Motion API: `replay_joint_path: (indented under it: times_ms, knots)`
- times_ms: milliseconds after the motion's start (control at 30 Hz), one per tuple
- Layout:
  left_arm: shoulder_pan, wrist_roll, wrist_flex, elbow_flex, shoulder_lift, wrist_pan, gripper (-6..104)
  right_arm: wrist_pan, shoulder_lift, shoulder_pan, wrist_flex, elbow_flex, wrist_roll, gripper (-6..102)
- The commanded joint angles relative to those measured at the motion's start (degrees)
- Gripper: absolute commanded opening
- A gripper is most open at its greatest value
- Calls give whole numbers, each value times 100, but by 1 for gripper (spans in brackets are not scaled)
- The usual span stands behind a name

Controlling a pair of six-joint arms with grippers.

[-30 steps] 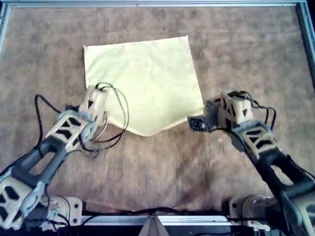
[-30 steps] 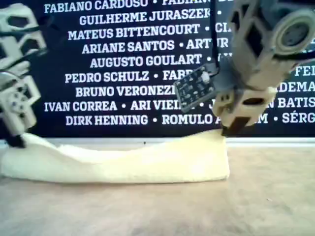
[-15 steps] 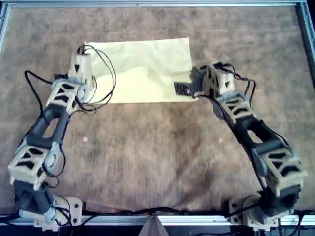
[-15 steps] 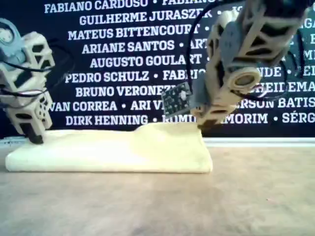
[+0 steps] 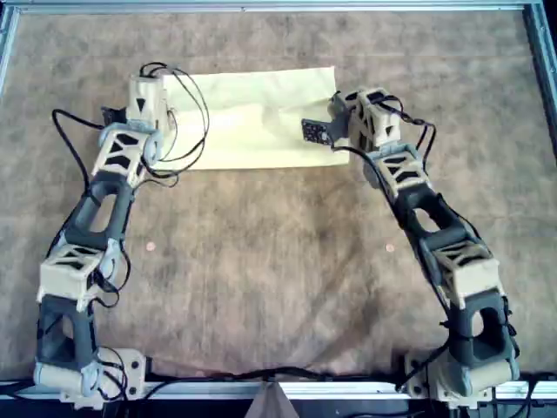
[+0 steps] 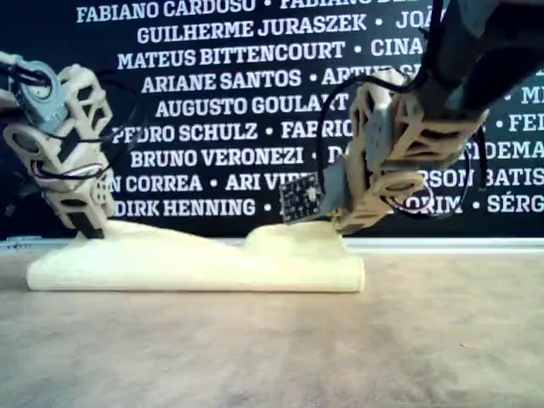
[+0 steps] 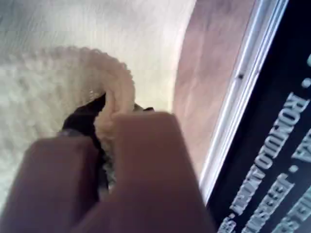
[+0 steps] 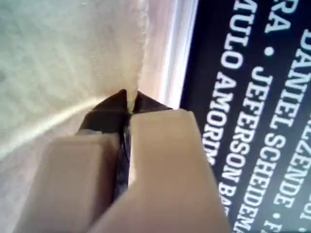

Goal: Fold a cloth

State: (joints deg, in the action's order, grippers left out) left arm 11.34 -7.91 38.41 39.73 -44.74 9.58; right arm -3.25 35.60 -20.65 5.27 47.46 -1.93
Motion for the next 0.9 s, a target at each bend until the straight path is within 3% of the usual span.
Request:
replay_joint_path:
  times_ms: [0,600,700,867]
  knots:
    - [-299,9,-105,-738,-26,44,-1,9,-9,88,-334,-765,26,1]
    - [-290,9,-114,-2206,1107,-62,2,18,-694,202,-352,-1494,35,5]
    - [-308,9,-114,-2522,1354,-62,15,18,-694,211,-352,-1494,35,21]
    - [-281,9,-105,-2628,1485,-53,53,-70,-554,272,-343,-1494,35,50]
